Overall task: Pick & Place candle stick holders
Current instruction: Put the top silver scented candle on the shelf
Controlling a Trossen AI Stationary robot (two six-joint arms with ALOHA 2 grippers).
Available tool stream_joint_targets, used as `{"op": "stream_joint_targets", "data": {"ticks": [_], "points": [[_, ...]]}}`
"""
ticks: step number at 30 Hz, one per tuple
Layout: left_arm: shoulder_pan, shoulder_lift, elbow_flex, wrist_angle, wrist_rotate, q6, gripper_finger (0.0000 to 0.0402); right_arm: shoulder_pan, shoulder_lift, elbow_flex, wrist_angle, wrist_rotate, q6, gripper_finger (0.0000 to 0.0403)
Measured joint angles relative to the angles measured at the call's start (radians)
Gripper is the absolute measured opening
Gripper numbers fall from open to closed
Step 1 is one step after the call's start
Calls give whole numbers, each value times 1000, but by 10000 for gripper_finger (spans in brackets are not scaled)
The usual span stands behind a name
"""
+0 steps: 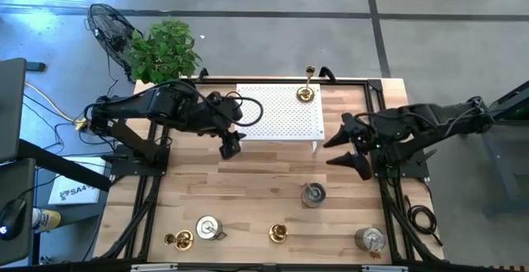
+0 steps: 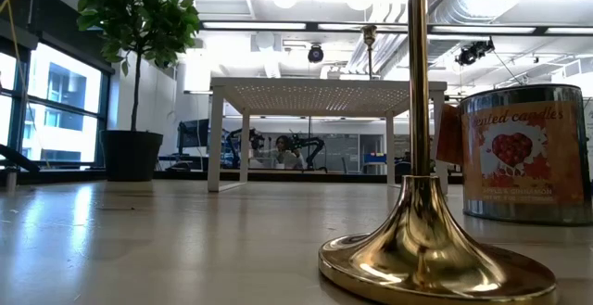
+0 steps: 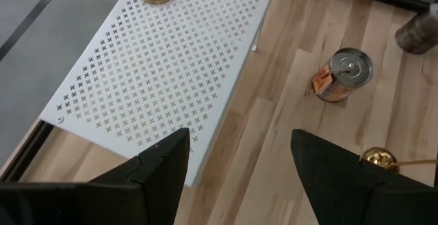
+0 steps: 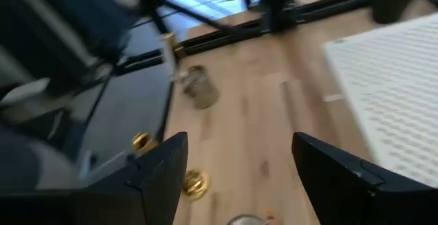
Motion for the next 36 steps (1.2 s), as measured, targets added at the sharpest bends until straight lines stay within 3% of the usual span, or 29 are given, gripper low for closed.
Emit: {"op": "stream_joint_targets", "data": {"ticks": [4,10,19,25,31,36], "points": [[0,0,0,6,0,0,250,6,-3,0,5,-80,-30,256],[0,0,0,5,0,0,250,6,-4,0,15,43,-4,257],[0,0,0,5,1,1,250,6,4,0,55,129,3,256],[0,-1,0,5,1,1,250,7,32,-2,47,96,5,257],[0,-1,0,5,2,1,250,6,75,-1,43,150,-4,258],[0,-1,0,5,2,1,250,6,83,-2,45,150,-6,299]]}}
